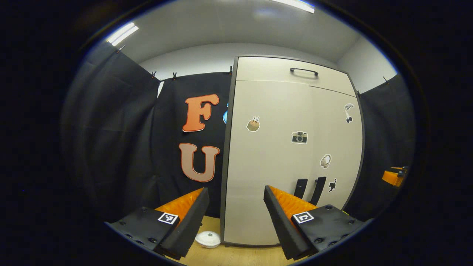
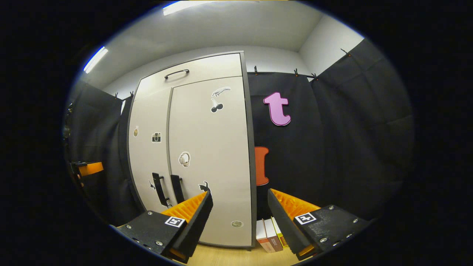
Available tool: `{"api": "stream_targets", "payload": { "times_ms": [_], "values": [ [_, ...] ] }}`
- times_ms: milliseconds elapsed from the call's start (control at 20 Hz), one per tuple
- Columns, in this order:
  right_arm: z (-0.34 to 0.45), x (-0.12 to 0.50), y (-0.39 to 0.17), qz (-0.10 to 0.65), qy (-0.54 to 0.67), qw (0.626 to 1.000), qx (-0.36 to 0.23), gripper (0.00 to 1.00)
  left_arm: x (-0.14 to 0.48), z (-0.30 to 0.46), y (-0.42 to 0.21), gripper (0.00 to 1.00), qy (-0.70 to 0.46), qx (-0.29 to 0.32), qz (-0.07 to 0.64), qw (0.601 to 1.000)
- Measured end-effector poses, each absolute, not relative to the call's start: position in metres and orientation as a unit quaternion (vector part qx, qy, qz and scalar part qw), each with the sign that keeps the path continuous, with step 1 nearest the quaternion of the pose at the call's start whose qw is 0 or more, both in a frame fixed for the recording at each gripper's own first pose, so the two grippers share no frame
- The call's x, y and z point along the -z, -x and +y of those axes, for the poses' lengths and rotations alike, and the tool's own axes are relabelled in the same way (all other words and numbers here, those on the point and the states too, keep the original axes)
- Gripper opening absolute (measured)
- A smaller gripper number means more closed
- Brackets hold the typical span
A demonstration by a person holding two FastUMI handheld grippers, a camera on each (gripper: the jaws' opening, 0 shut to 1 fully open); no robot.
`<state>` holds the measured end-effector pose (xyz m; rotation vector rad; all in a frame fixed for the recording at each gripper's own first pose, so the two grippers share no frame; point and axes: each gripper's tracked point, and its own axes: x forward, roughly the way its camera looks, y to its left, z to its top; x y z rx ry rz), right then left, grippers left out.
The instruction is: Grab one shoe with the right hand and put it into the shoe cabinet, grab the other shoe with the left hand and put it into the shoe cabinet; then close the right door with the right hand and the left door with the left hand.
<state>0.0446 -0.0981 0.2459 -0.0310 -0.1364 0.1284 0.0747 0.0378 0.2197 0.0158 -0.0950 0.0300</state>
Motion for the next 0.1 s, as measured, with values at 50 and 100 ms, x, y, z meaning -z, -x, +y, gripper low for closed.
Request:
{"api": "stream_targets", "payload": {
  "times_ms": [50, 100],
  "values": [
    [-0.0984, -0.246, -0.0442, -0.068, 0.017, 0.995, -0.066, 0.92, -0.2195, 0.0367, -0.0745, 0.96, -0.007, -0.014, -0.048, 0.999],
    [-0.0995, -0.2457, -0.044, -0.068, 0.021, 0.995, -0.066, 0.92, -0.2199, 0.0348, -0.0749, 0.96, -0.008, -0.012, -0.048, 0.999]
  ]
}}
